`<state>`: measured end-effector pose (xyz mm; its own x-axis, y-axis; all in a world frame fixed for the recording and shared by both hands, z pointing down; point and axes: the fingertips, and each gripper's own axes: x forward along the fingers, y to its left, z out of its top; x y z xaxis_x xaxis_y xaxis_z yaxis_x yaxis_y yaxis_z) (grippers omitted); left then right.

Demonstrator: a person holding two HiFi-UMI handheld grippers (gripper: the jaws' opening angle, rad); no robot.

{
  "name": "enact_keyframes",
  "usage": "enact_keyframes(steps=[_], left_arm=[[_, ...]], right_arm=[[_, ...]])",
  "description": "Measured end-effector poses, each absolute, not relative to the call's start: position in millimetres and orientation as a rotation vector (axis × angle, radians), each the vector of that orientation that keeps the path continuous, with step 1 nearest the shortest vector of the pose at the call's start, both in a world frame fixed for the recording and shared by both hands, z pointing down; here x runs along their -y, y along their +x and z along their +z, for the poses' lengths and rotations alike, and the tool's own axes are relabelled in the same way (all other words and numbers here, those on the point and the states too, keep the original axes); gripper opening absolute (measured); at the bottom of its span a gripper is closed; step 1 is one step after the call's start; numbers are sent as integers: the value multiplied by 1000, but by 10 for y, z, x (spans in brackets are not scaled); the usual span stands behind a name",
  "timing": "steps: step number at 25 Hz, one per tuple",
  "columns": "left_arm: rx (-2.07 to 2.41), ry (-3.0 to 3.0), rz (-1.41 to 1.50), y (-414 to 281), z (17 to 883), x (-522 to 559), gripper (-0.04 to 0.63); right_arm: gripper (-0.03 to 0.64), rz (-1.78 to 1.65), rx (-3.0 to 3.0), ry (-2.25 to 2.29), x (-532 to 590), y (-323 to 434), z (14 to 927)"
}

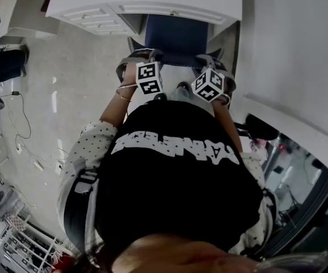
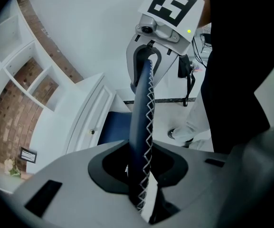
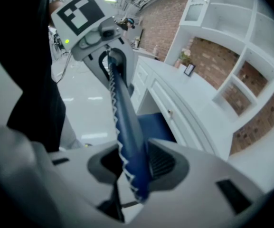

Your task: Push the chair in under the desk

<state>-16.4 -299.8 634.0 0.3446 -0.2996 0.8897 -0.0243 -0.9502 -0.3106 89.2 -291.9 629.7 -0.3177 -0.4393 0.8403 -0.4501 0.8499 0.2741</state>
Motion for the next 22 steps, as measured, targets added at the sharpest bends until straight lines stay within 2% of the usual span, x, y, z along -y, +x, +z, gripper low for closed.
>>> enact_keyframes(steps=[22], left_arm=[[-391, -2312, -1716, -276, 6363, 3375, 124]], right_arm=[[126, -69, 2022, 541, 3233, 742, 6318]])
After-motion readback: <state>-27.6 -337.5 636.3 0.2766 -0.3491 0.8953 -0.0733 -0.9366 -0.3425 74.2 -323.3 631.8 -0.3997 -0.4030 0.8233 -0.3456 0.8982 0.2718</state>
